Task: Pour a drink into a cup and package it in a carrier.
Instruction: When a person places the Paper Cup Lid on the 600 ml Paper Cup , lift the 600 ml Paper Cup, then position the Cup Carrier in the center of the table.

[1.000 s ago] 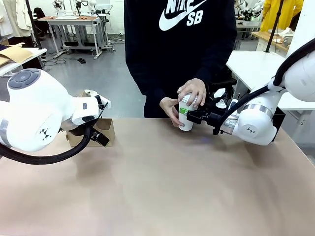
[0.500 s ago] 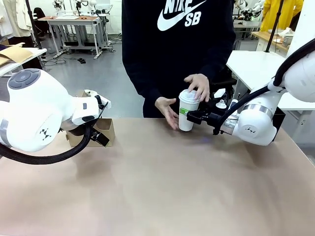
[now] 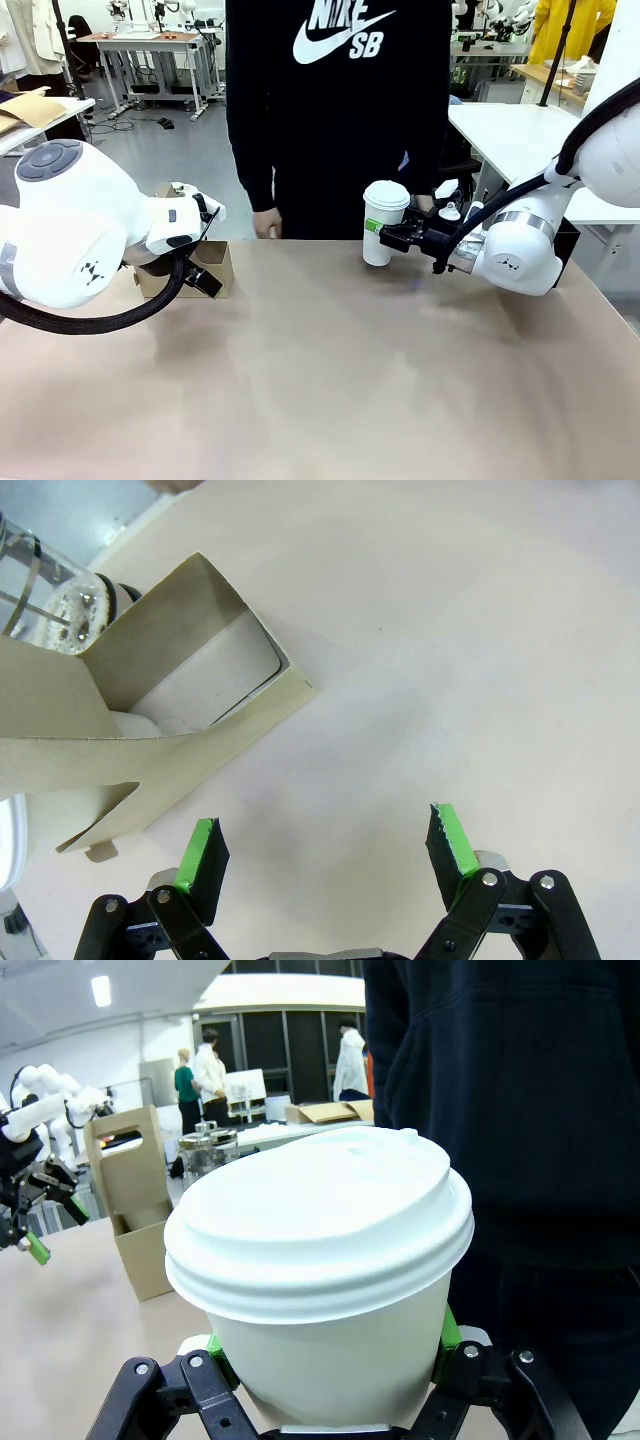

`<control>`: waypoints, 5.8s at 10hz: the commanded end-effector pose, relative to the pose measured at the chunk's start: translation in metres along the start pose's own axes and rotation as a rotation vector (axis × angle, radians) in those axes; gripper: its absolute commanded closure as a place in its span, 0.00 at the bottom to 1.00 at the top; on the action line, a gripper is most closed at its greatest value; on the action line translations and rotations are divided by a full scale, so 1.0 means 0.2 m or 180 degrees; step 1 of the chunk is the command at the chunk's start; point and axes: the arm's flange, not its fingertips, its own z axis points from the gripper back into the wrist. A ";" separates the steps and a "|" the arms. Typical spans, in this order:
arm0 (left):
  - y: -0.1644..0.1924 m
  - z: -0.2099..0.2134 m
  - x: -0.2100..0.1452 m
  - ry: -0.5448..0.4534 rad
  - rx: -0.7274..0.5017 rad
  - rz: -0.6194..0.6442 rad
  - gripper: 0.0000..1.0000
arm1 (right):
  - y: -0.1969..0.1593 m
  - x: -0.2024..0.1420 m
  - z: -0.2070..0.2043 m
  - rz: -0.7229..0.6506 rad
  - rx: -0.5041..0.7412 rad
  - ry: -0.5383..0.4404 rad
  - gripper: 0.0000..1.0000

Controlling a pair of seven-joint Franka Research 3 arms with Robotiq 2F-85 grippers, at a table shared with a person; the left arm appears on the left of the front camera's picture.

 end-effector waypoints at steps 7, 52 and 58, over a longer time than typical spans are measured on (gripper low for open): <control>0.00 0.00 0.00 -0.0003 -0.0005 0.0006 0.00 | 0.00 0.03 -0.01 0.0009 -0.0021 -0.0041 0.19; 0.64 0.32 0.75 0.0960 0.0166 0.1925 0.00 | 0.13 1.30 0.15 -0.0118 0.0827 -0.0062 0.19; 0.68 0.25 0.73 0.0996 0.0046 0.1828 0.00 | 0.13 1.30 0.15 -0.0118 0.0827 -0.0062 0.19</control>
